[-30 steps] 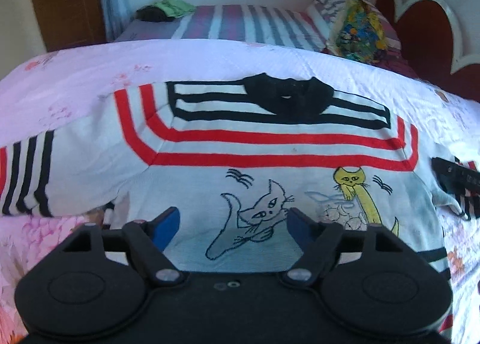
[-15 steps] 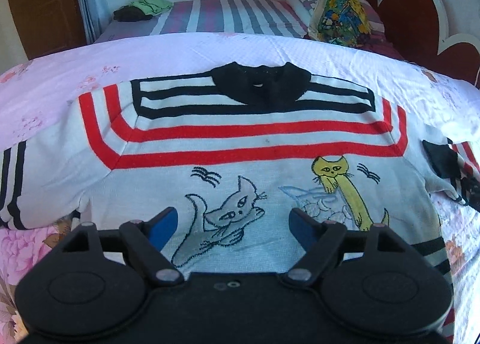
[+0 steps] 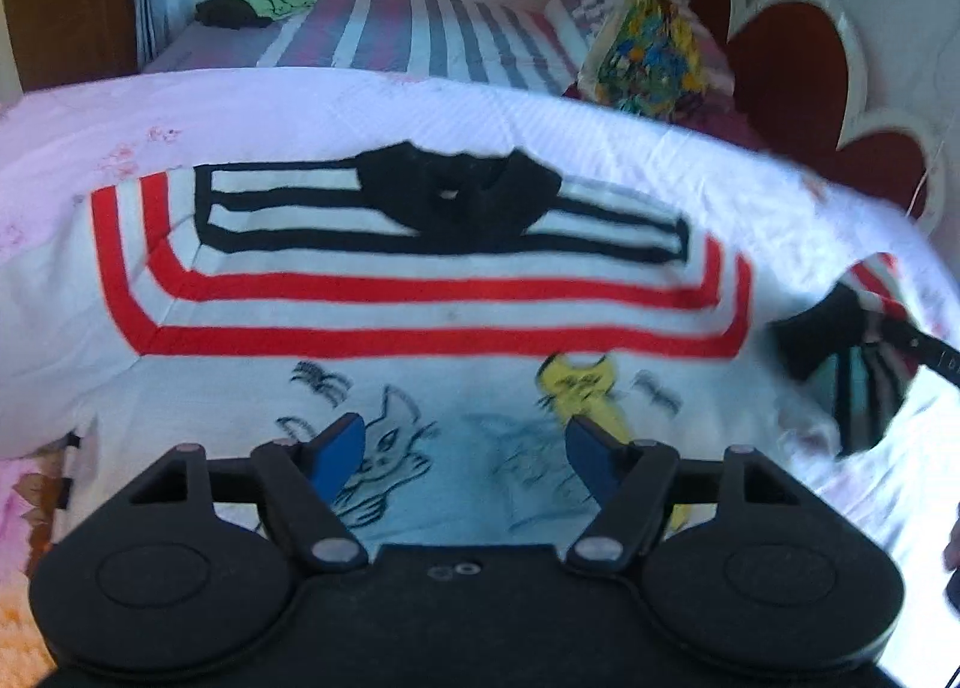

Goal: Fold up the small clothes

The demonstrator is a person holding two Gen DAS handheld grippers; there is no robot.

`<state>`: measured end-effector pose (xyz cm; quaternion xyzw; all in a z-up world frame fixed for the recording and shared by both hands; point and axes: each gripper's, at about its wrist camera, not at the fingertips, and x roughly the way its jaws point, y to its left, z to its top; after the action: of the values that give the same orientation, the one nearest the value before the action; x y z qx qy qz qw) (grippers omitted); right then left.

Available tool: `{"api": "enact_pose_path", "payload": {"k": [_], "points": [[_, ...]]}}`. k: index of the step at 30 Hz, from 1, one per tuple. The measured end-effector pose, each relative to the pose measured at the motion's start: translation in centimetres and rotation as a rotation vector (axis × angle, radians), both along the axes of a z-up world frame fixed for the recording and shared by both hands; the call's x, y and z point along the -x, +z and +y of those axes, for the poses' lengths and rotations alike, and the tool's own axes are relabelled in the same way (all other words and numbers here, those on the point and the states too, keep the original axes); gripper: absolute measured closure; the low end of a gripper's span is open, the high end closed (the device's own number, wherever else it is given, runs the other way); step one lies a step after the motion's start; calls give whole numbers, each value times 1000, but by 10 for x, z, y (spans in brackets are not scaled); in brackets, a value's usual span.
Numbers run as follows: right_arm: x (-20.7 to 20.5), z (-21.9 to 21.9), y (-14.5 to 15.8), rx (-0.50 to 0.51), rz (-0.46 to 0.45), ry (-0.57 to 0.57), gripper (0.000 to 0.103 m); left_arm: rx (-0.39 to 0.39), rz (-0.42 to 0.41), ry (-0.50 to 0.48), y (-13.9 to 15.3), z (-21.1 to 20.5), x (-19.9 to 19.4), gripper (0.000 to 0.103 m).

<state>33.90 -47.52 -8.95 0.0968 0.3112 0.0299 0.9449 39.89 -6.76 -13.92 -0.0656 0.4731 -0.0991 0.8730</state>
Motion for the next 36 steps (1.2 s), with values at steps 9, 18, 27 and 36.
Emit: {"api": "enact_pose_path", "payload": {"k": [9,18,27,36], "points": [[-30,126,9,-215,33,308,85,44,-82,146,33,56,-1,22],[-21,154,-19,-86,98,324,11,153,75,107,-3,66,-13,13],[22,85,-37,64,129,113,11,232,150,62,-52,55,-13,63],[25,57,-58,39,186,21,11,219,4,124,-40,62,-10,98]]}}
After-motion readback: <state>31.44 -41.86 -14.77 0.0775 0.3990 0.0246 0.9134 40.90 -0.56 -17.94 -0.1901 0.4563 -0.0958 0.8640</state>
